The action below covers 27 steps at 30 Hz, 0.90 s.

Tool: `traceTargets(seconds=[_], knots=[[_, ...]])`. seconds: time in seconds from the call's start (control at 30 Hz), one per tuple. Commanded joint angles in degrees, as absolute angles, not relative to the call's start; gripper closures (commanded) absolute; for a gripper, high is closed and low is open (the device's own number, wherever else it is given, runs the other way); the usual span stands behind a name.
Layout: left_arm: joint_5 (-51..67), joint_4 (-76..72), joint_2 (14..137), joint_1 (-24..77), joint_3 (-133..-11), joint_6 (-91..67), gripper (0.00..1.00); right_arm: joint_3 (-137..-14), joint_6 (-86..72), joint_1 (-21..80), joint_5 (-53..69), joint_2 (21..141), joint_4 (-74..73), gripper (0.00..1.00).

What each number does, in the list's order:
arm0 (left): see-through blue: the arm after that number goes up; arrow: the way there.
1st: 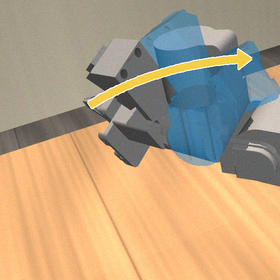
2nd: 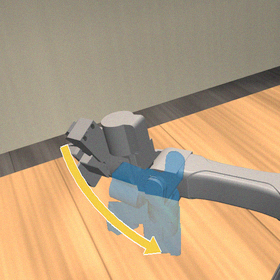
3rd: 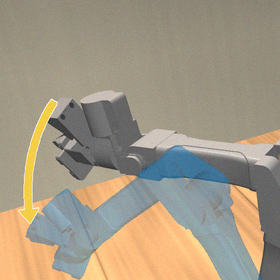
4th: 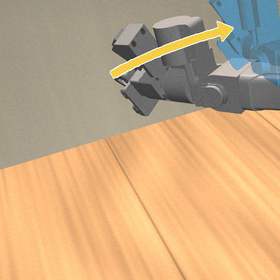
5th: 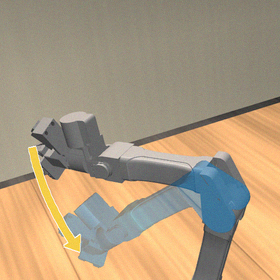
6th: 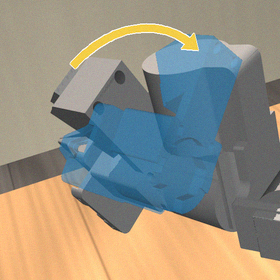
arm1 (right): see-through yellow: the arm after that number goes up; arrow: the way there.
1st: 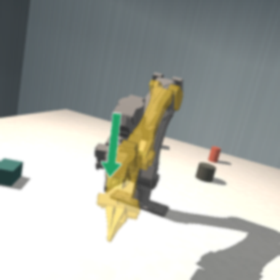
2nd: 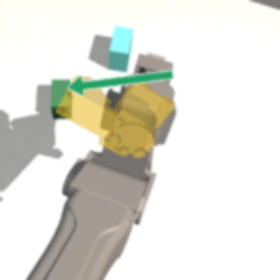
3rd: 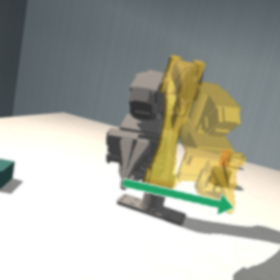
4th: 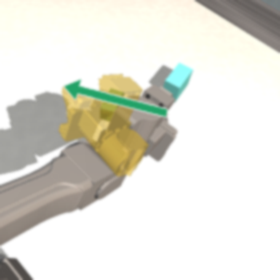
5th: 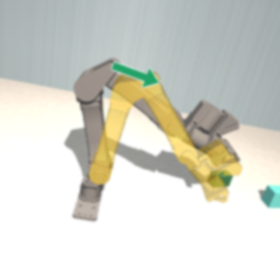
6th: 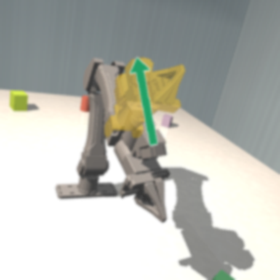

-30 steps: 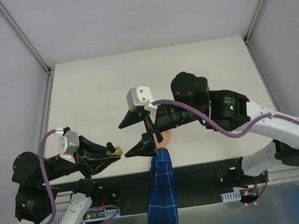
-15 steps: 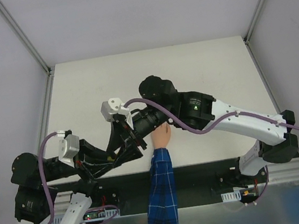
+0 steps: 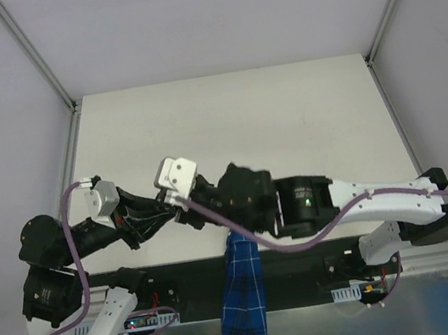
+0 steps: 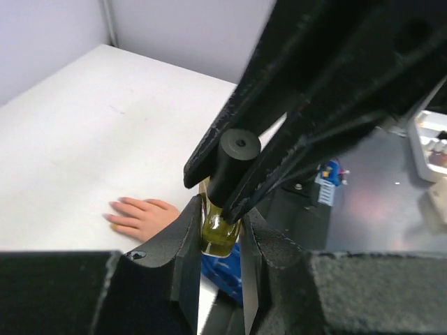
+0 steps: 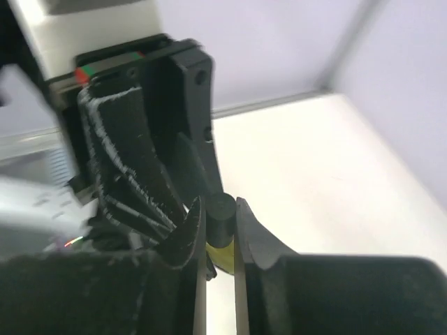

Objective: Paint the nails

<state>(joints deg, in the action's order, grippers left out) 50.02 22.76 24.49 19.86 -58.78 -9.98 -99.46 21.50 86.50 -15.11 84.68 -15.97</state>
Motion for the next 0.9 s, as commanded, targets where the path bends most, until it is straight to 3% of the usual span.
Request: traceTargets(seconds=[0.0,0.07,0.1,0.2,0.33,0.53,0.87], knots=[[37.37,18.20,29.08,19.86,-59.07,-3.52,1.00,-97.03,30.71,90.36,-64.62,87.01,-7.37,0.99],[35.61,15.39,30.93,19.86,-57.84,-0.62,1.00,-98.43,26.48,86.85,-53.92,87.10,-13.16,0.96],[35.51,14.77,31.55,19.86,-57.05,-0.53,1.00,-99.31,21.23,85.10,-49.27,87.36,-15.71,0.78],[35.07,13.28,33.31,19.86,-55.47,3.51,1.00,-100.11,15.75,77.71,-29.14,87.02,-21.18,0.44],[35.42,11.96,34.19,19.86,-53.53,5.97,1.00,-95.37,12.83,69.63,-3.24,83.94,-18.39,0.25],[37.18,9.58,35.94,19.86,-51.15,6.33,1.00,-89.56,13.18,60.93,27.98,80.95,-13.98,0.20],[45.15,3.70,41.04,19.86,-49.48,2.03,1.00,-89.47,12.22,51.51,46.66,83.49,-8.18,0.21]])
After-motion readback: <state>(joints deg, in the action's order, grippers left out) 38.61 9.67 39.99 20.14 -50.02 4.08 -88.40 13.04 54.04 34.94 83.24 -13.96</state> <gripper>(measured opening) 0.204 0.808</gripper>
